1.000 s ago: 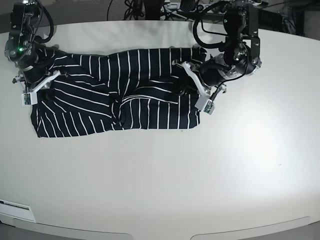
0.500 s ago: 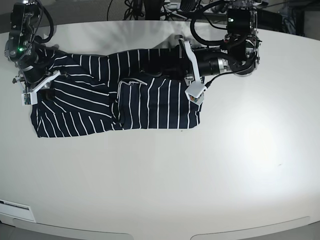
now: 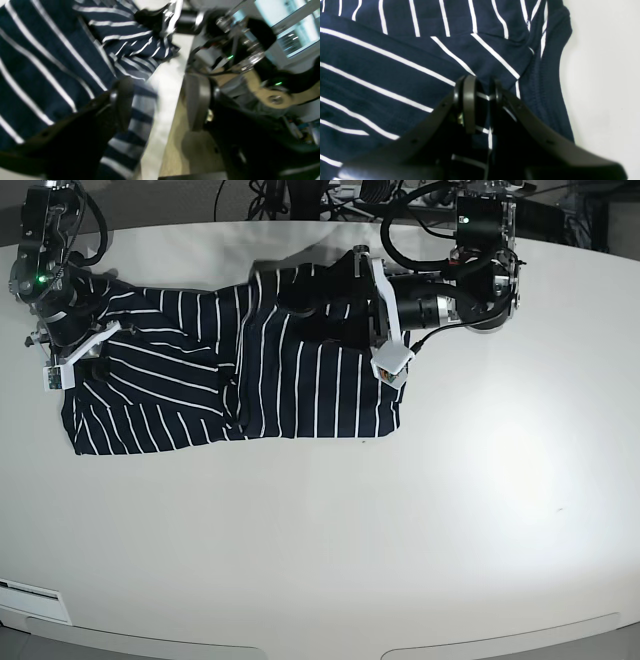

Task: Fold the T-shirt properly
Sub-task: 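Lift the folded section with the left gripper and fold it over again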

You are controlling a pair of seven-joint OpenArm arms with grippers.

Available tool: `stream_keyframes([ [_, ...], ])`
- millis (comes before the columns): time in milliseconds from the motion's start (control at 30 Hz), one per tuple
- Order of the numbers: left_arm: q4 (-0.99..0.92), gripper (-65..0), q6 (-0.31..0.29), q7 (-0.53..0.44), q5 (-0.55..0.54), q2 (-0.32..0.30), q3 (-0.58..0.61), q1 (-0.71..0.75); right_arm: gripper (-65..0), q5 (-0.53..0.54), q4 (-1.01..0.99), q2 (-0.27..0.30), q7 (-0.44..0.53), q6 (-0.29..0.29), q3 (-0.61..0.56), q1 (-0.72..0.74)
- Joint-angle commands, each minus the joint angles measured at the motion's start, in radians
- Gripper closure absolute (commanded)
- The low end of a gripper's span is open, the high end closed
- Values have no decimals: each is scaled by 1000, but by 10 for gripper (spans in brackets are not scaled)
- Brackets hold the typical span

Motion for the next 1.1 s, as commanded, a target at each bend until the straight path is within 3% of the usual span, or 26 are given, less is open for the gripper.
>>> stream_keyframes([
  [0, 18, -362, -9, -18, -34, 0, -1, -6, -138, -23, -12, -2, -125, 26, -12, -17],
  [100, 18, -335, -9, -26, -31, 0, -1, -9, -138, -23, -12, -2, -125, 26, -12, -17],
  [133, 18, -273, -9, -43, -16, 0, -1, -9, -138, -23, -12, -2, -124, 26, -12, -17],
  [200, 18, -41, -9, -111, 72, 0, -1, -9, -138, -23, -11, -2, -121, 26, -12, -17],
  [233, 18, 0, -9, -151, 137, 0, -1, -8, -138, -23, -6, -2, -121, 26, -12, -16],
  [467, 2, 0, -3, -367, 530, 0, 6, -9, -138, -24, 116, -2, -121, 25, -11, -17],
  [700, -170, 0, 167, -511, 826, 0, 58, -9, -138, -33, 232, -2, -121, 3, -11, 5],
  [767, -216, 0, 200, -516, 864, 0, 58, -9, -150, -62, 254, -1, -121, -27, -11, 20],
  [933, -281, 0, 239, -532, 892, -35, 58, -8, -364, -188, 269, 6, -160, -123, -11, 66],
  [1000, -281, 0, 239, -531, 887, -64, 58, -6, -371, -242, 268, 7, -209, -185, -10, 81],
  [1067, -281, 0, 238, -531, 887, -92, 58, -6, -371, -246, 268, 6, -231, -206, 2, 82],
])
